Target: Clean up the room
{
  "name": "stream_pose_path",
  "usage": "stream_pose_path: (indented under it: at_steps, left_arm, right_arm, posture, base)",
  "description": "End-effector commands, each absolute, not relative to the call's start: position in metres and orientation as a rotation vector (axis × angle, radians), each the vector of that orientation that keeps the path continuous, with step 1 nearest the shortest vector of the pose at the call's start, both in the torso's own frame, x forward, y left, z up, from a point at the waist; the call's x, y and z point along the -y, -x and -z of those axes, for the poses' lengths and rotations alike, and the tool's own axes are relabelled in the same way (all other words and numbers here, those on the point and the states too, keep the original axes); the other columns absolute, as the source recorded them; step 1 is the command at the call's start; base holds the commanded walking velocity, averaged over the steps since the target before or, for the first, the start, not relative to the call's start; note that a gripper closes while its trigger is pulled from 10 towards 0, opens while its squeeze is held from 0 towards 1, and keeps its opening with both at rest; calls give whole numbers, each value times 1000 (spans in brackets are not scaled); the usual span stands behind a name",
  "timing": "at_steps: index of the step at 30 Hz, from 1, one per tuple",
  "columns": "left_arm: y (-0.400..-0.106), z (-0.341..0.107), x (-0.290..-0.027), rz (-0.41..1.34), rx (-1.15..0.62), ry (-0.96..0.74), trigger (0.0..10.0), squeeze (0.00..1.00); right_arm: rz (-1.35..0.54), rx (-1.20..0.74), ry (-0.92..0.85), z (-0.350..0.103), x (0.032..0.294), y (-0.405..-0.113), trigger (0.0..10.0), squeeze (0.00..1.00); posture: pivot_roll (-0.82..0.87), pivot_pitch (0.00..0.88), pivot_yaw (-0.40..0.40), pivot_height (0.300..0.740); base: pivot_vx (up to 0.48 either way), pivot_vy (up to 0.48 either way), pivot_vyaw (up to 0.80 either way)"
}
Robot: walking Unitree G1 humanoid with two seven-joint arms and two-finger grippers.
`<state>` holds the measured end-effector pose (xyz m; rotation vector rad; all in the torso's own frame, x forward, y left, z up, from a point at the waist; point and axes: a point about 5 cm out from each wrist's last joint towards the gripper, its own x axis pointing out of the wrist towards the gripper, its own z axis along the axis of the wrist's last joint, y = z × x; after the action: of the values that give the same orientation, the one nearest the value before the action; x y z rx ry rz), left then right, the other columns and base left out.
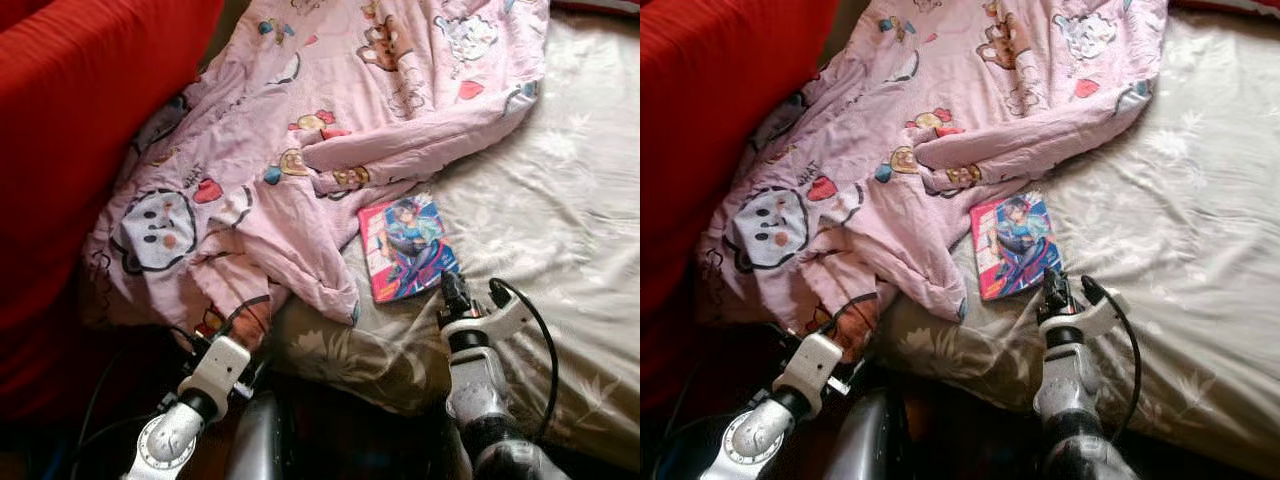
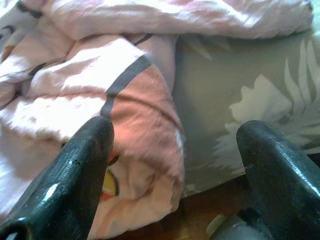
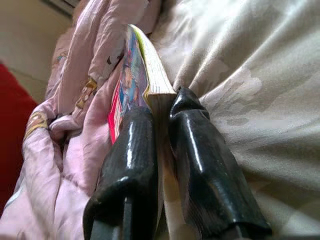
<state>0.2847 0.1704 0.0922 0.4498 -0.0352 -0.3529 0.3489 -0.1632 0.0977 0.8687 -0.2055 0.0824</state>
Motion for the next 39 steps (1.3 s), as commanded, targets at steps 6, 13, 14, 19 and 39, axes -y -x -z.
stream_pose_path:
  at_steps: [6,13,14,19,39]
  left_arm:
    - [-281,-79,-174,337,-12,-455,10000,0]
    - [-283,-78,-172,331,-9,-444,10000,0]
    - [-284,-76,-171,330,-6,-440,10000,0]
    - [-285,-75,-170,326,-4,-437,10000,0]
    - [-289,-72,-166,321,12,-427,10000,0]
  right_arm:
    - [-34,179,-917,-79,177,-323,0,0]
    - [62,113,-952,-56,197,-304,0,0]
    - [122,100,-936,-51,203,-295,0,0]
    - [213,87,-937,-49,207,-286,0,0]
    - [412,59,-965,-42,215,-274,10000,1000]
  posture:
    - [105,348,118,574]
    - [94,339,106,574]
    - [89,336,100,574]
    - [82,332,96,574]
    - [62,298,83,574]
  base:
    - [0,0,0]
    - [0,0,0]
    - [0,0,0]
    - [0,0,0]
    - [0,0,0]
